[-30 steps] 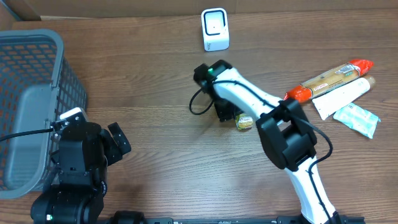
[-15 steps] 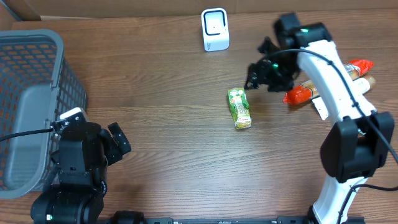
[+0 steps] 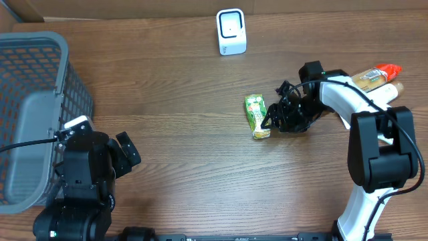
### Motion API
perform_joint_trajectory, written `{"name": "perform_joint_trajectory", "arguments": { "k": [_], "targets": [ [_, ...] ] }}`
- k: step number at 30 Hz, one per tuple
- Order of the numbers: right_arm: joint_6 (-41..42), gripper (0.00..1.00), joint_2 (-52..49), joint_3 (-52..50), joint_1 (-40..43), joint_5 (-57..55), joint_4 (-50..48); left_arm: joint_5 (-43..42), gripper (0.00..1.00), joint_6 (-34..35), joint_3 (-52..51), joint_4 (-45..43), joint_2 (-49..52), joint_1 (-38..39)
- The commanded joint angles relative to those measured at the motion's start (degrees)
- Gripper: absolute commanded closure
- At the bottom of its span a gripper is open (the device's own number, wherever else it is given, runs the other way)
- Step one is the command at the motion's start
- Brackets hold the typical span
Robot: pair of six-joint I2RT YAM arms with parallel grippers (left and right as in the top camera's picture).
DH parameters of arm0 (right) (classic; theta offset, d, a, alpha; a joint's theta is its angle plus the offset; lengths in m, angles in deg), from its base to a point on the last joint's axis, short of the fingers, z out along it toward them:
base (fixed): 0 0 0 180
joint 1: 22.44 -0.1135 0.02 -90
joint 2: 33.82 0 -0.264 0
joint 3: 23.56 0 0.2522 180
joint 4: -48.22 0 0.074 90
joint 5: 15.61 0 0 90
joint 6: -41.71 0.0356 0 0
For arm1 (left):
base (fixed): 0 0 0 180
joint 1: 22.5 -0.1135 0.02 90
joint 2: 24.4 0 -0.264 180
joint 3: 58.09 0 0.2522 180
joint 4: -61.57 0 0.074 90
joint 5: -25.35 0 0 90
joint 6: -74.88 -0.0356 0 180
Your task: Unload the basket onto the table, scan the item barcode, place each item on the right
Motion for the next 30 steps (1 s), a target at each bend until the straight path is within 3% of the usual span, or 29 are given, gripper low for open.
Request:
{"name": "perform_joint_trajectory", "arguments": {
  "k": [1, 4, 8, 12, 15, 21, 26, 28, 30],
  "targets": [
    [-1.6, 0.29, -0.1, -2.1, -0.3, 2.4, -2.8, 0.7, 0.0, 0.6, 0.0, 0.0, -0.1, -0.2],
    [-1.4, 0.38, -0.1, -4.3, -0.4, 2.4, -6.2, 0.7, 0.0, 0.6, 0.0, 0.0, -0.1, -0.2],
    [-1.5, 0.64, -0.1, -5.1, -0.5, 2.4, -7.4, 0.7, 0.0, 0.6, 0.0, 0.0, -0.1, -0.2],
    [-1.2, 0.75, -0.1, -4.4, -0.5, 2.4, -6.5, 0.7, 0.0, 0.6, 0.0, 0.0, -0.1, -0.2],
    [-1.2, 0.96, 0.0, -1.7, -0.5, 2.4, -3.5, 0.7, 0.0, 0.6, 0.0, 0.0, -0.1, -0.2],
    [2.4, 0.96, 3.3, 6.7, -1.7, -3.3, 2.4, 0.7, 0.01, 0.6, 0.0, 0.0, -0.1, -0.2],
    [9.7, 0.96, 8.7, 11.8, -8.3, -24.2, 6.6, 0.7, 0.01, 0.6, 0.0, 0.0, -0.1, -0.2],
    [14.3, 0.96, 9.2, 12.0, -16.5, -39.2, 9.3, 0.7, 0.01, 0.6, 0.0, 0.0, -0.1, -0.2],
    [16.1, 0.96, 8.4, 11.2, -21.2, -45.6, 10.1, 0.7, 0.0, 0.6, 0.0, 0.0, -0.1, -0.2]
  ]
}}
